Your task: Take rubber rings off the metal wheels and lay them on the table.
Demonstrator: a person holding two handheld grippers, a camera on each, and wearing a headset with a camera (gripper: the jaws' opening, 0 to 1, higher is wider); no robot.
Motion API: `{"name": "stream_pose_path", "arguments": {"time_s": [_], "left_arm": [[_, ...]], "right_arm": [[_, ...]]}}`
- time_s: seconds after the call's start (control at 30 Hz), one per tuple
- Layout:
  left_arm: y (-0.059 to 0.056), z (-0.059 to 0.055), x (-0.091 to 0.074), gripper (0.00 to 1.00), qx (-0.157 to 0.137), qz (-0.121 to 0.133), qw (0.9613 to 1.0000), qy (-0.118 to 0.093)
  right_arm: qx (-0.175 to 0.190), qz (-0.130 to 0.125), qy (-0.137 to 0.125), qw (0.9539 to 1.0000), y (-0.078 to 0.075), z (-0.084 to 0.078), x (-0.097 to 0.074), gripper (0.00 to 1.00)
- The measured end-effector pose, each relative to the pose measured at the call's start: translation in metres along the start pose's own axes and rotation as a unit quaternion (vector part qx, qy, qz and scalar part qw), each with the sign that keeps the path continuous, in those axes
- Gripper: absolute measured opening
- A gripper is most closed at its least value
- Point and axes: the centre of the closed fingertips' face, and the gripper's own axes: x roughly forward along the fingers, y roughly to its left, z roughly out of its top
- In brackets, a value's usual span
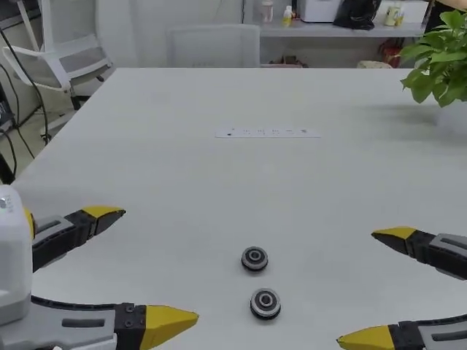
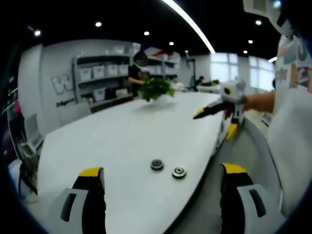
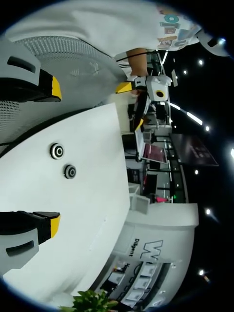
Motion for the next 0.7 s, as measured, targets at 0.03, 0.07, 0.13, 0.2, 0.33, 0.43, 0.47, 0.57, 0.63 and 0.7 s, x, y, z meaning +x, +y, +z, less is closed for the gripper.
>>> {"name": "stream_pose_path", "arguments": {"time_s": [0.03, 0.07, 0.13, 0.2, 0.33, 0.43, 0.47, 0.57, 0.63, 0.7], "left_arm": [[0.000, -0.001, 0.000, 1.00, 0.000, 0.000, 1.0000, 0.001], [-0.001, -0.002, -0.001, 1.00, 0.000, -0.001, 1.0000, 0.002], [-0.001, -0.004, -0.001, 1.00, -0.001, -0.002, 1.0000, 0.004], [-0.001, -0.006, -0.001, 1.00, -0.001, -0.002, 1.0000, 0.006], [-0.003, -0.011, 0.001, 1.00, -0.001, -0.006, 0.9999, 0.014], [-0.008, -0.010, 0.003, 0.97, 0.009, -0.014, 0.9997, 0.015], [-0.009, -0.010, 0.003, 0.98, 0.012, -0.016, 0.9997, 0.018], [-0.009, -0.009, 0.004, 0.98, 0.022, -0.015, 0.9994, 0.020], [-0.008, -0.009, 0.005, 0.98, 0.025, -0.016, 0.9994, 0.020], [-0.008, -0.008, 0.005, 0.98, 0.027, -0.017, 0.9993, 0.019]], "right_arm": [[0.000, 0.000, 0.000, 1.0000, 0.000, 0.000, 0.000, 0.93], [0.000, 0.000, 0.000, 1.0000, -0.001, -0.001, -0.001, 0.93], [0.000, -0.001, 0.000, 1.0000, 0.000, -0.002, -0.001, 0.93], [0.001, 0.000, 0.000, 1.0000, 0.000, -0.002, -0.001, 0.93], [0.001, 0.001, 0.003, 1.0000, 0.001, -0.006, 0.001, 0.93], [0.000, 0.001, 0.003, 1.0000, 0.001, -0.006, 0.001, 0.93], [-0.001, 0.001, 0.001, 1.0000, 0.001, -0.006, 0.002, 0.93], [-0.002, 0.001, -0.005, 1.0000, 0.001, -0.003, 0.002, 0.93], [-0.004, 0.000, -0.003, 1.0000, 0.000, -0.003, 0.002, 0.92], [-0.008, 0.000, -0.003, 1.0000, 0.000, -0.002, 0.003, 0.92]]}}
